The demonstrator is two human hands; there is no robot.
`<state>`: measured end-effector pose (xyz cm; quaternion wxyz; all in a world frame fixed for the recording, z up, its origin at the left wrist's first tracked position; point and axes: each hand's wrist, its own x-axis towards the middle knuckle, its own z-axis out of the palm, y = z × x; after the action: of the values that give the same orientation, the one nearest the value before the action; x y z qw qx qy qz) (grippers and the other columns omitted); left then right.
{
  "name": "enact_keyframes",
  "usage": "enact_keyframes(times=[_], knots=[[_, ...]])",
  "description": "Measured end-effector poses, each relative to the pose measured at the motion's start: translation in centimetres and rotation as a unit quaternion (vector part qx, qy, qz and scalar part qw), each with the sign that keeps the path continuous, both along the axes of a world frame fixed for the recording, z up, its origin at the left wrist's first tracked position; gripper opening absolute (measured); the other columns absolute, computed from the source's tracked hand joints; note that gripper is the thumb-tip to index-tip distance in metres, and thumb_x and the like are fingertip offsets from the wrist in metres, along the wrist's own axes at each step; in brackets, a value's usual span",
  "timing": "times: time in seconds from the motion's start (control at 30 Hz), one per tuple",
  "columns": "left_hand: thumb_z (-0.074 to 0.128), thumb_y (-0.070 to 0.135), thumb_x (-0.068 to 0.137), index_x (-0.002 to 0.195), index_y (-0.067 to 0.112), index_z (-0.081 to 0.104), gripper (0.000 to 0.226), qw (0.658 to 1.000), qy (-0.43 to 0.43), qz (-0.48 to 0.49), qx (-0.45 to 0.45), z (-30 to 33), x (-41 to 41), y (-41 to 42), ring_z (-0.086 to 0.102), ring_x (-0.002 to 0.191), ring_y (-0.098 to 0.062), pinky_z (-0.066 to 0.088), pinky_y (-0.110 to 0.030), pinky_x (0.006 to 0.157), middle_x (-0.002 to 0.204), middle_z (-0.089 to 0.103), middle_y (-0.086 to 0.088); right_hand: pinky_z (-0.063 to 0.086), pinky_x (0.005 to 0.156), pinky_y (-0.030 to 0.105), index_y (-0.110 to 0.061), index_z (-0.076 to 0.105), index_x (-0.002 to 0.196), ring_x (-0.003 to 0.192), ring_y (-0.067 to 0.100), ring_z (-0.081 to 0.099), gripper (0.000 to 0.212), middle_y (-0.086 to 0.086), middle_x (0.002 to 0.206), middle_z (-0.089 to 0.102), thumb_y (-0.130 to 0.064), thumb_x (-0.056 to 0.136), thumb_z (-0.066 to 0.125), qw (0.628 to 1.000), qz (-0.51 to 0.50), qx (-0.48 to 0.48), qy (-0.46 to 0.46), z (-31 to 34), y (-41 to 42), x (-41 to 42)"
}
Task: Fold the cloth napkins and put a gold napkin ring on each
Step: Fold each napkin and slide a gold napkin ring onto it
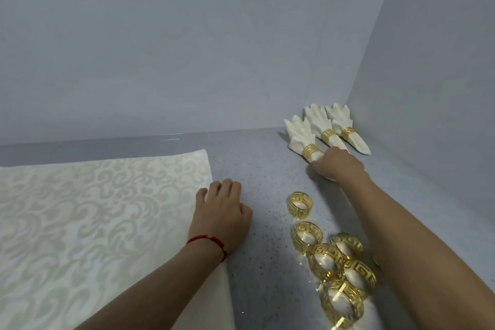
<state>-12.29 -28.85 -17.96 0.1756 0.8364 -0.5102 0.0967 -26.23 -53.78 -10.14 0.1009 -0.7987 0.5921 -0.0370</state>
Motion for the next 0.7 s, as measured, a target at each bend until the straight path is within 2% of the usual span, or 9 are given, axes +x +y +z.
enact_keyframes(times=[0.03, 0.1, 0.27, 0.37, 0.5, 0.7], knots=[[0.019, 0.038, 0.087, 0.110, 0.024, 0.045, 0.037, 1.000, -0.004, 0.001, -0.001, 0.0, 0.0, 0.0, 0.042, 0.108, -0.018, 0.035, -0.041, 0.100, 0.114, 0.046, 0.006, 0.045, 0.080, 0.038, -0.015, 0.054, 0.119, 0.099, 0.027, 0.056, 0.038, 0.004, 0.112, 0.059, -0.042, 0.093, 0.058, 1.000, 0.001, -0.008, 0.018, -0.1, 0.0, -0.2], [0.017, 0.039, 0.086, 0.110, 0.024, 0.046, 0.040, 1.000, -0.003, -0.002, 0.000, 0.1, -0.1, 0.0, 0.043, 0.109, -0.018, 0.035, -0.041, 0.101, 0.114, 0.047, 0.005, 0.043, 0.077, 0.037, -0.016, 0.056, 0.113, 0.092, 0.026, 0.052, 0.029, 0.002, 0.103, 0.055, -0.040, 0.096, 0.056, 1.000, -0.002, -0.021, 0.012, -0.7, -0.3, -0.2], [0.019, 0.038, 0.087, 0.109, 0.026, 0.043, 0.035, 1.000, 0.007, 0.002, 0.003, 0.3, -0.2, -0.1, 0.042, 0.109, -0.017, 0.033, -0.039, 0.102, 0.113, 0.045, 0.007, 0.044, 0.074, 0.036, -0.014, 0.059, 0.106, 0.093, 0.027, 0.057, 0.025, 0.006, 0.106, 0.063, -0.036, 0.097, 0.057, 0.997, -0.004, -0.052, -0.059, -1.7, -1.6, 1.6], [0.019, 0.038, 0.089, 0.109, 0.026, 0.042, 0.033, 1.000, 0.008, 0.000, 0.005, 0.3, -0.2, 0.1, 0.041, 0.108, -0.017, 0.033, -0.040, 0.104, 0.112, 0.043, 0.007, 0.044, 0.073, 0.035, -0.013, 0.064, 0.110, 0.092, 0.027, 0.058, 0.026, 0.001, 0.094, 0.058, -0.035, 0.097, 0.057, 0.996, -0.003, -0.077, -0.051, -1.7, -2.6, 2.9], [0.021, 0.037, 0.092, 0.114, 0.025, 0.043, 0.034, 1.000, 0.006, 0.000, 0.010, 0.2, -0.2, 0.1, 0.039, 0.111, -0.017, 0.033, -0.041, 0.106, 0.118, 0.044, 0.006, 0.043, 0.077, 0.037, -0.014, 0.065, 0.113, 0.107, 0.032, 0.063, 0.024, 0.009, 0.113, 0.065, -0.029, 0.097, 0.055, 0.994, -0.013, -0.088, -0.064, -1.8, -3.8, 4.3], [0.017, 0.038, 0.089, 0.113, 0.026, 0.042, 0.036, 1.000, 0.013, -0.004, 0.000, 0.2, -0.1, 0.0, 0.039, 0.113, -0.016, 0.031, -0.040, 0.108, 0.119, 0.043, 0.008, 0.041, 0.086, 0.041, -0.009, 0.062, 0.124, 0.119, 0.035, 0.060, 0.031, 0.013, 0.126, 0.063, -0.026, 0.100, 0.053, 0.993, -0.044, -0.077, -0.076, -1.6, -5.2, 5.4]])
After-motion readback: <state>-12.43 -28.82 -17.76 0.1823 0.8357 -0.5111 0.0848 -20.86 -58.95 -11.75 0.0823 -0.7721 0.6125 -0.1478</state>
